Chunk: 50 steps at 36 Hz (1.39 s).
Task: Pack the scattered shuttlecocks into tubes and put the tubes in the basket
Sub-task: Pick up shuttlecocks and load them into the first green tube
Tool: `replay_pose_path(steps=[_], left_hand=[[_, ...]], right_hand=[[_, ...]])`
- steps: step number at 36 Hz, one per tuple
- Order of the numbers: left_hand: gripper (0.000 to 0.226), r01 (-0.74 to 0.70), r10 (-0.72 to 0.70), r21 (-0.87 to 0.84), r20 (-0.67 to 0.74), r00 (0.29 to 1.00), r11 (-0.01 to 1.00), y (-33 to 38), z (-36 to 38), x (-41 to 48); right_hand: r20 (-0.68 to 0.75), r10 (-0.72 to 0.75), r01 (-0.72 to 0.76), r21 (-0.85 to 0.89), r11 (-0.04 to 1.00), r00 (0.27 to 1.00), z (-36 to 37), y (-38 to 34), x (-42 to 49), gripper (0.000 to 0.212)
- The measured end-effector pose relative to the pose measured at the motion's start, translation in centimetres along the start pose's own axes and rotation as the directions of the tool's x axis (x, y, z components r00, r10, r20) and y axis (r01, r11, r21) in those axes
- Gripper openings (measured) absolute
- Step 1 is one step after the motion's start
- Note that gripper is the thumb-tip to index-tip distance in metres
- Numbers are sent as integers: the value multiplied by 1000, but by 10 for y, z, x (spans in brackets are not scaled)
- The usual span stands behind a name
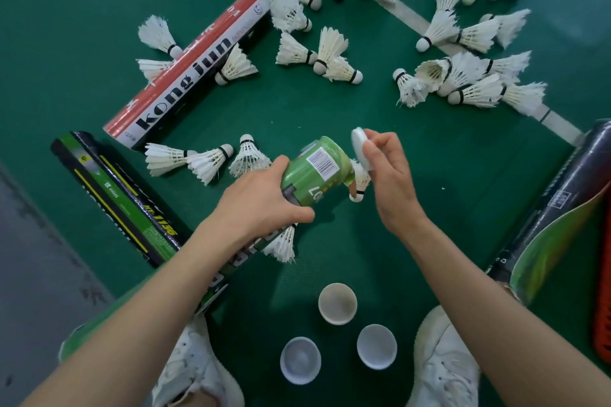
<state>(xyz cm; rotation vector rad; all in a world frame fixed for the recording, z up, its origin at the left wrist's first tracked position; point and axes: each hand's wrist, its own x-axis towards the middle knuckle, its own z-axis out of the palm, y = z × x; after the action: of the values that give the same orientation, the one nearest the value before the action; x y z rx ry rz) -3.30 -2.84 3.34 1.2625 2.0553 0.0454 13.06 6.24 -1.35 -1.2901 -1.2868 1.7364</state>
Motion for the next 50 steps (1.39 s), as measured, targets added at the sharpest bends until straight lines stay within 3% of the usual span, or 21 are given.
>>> replay_pose_path(steps=[6,7,13,20,26,29,33,36,39,41,44,47,50], left_hand=[[52,-74,73,-27,-27,997,997,8,2,0],[53,-82,81,-22,-29,996,996,9,2,0],[56,-114,114,-8,-50,992,993,11,4,1],[60,-154,156,29,-133,979,988,8,8,4],[61,-149,161,88,-151,975,985,20,15,8],[83,-198,198,11,-107,974,980,22,17,14],[108,-229,242,-170,60,969,959,14,11,21],[104,-185,218,-180,189,957,966,-1,11,29],[97,-123,172,-235,201,964,964,-6,16,36],[95,-83,126,-239,169,978,967,-3,20,40],[85,-18,58,-328,114,992,945,5,24,49],[89,67,-30,-380,103,994,923,12,27,63],[100,128,-72,-422,147,987,897,24,27,73]], right_hand=[[129,3,-20,130,991,992,4,-8,-8,14],[147,-8,-9,115,993,989,4,-9,-10,10],[246,-15,35,-78,996,969,2,-14,-15,48],[287,-30,61,-101,993,957,7,-19,-17,36],[107,-2,5,-28,1000,994,8,-23,-10,25],[45,-9,9,-12,1000,999,1,-30,1,20],[-4,67,-67,18,998,998,-17,-36,24,20],[-74,125,-116,123,986,989,-25,-28,41,23],[-166,179,-147,187,971,970,-27,-12,52,30],[-257,213,-193,101,976,943,-28,4,55,37],[-311,139,-219,-239,946,940,-29,28,46,33],[-79,126,-148,-564,812,989,-26,49,32,42],[69,167,-51,-782,621,984,-24,59,24,50]])
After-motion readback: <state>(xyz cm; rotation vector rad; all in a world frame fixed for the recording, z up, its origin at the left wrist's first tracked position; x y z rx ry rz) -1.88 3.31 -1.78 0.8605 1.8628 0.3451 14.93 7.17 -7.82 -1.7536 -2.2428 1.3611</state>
